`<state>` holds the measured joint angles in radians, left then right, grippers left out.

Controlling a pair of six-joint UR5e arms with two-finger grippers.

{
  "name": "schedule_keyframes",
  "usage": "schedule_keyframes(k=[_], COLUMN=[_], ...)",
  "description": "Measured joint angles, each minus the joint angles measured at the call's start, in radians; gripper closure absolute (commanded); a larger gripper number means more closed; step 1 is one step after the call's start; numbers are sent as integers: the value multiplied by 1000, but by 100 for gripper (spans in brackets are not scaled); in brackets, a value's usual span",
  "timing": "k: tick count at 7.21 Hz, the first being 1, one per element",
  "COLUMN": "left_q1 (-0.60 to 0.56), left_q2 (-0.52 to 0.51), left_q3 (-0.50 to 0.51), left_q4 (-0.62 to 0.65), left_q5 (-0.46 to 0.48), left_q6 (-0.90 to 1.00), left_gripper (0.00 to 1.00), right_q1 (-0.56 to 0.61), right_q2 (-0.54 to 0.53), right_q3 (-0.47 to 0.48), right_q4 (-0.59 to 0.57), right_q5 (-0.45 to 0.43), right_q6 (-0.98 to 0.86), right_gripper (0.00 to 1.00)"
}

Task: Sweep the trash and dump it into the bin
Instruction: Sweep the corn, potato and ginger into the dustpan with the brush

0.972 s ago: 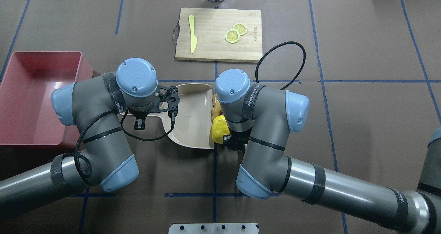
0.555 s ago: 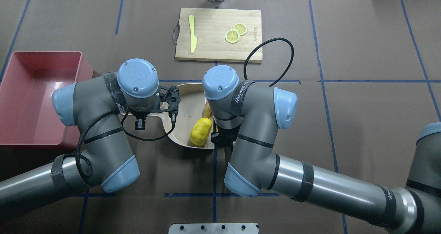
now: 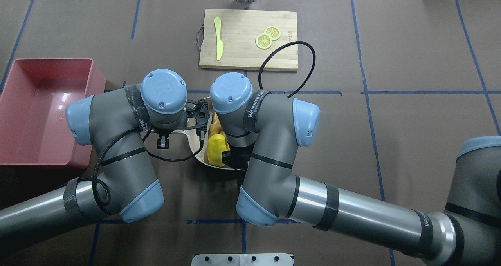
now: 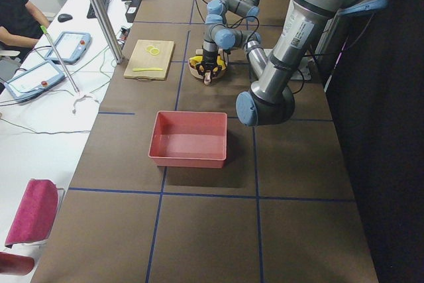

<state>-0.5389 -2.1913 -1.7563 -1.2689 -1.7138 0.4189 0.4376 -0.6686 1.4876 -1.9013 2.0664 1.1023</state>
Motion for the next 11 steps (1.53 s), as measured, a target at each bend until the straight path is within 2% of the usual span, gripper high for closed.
schedule_keyframes(k=[3, 9, 11], left_q1=[0, 9, 9], left_q2=[-3, 7, 14], left_q3=[0, 3, 2], left_q4=[2, -9, -61], left_q5=[0, -9, -15], left_q6=[0, 3, 8], left_gripper=[100, 100, 100], right_q1=[-2, 2, 5], right_q2=[39, 43, 41], right_q3=[-54, -46, -45], right_q4=[43, 67, 67], right_q5=[4, 6, 3], right_q6=[-2, -2, -2], right_gripper=[100, 100, 100])
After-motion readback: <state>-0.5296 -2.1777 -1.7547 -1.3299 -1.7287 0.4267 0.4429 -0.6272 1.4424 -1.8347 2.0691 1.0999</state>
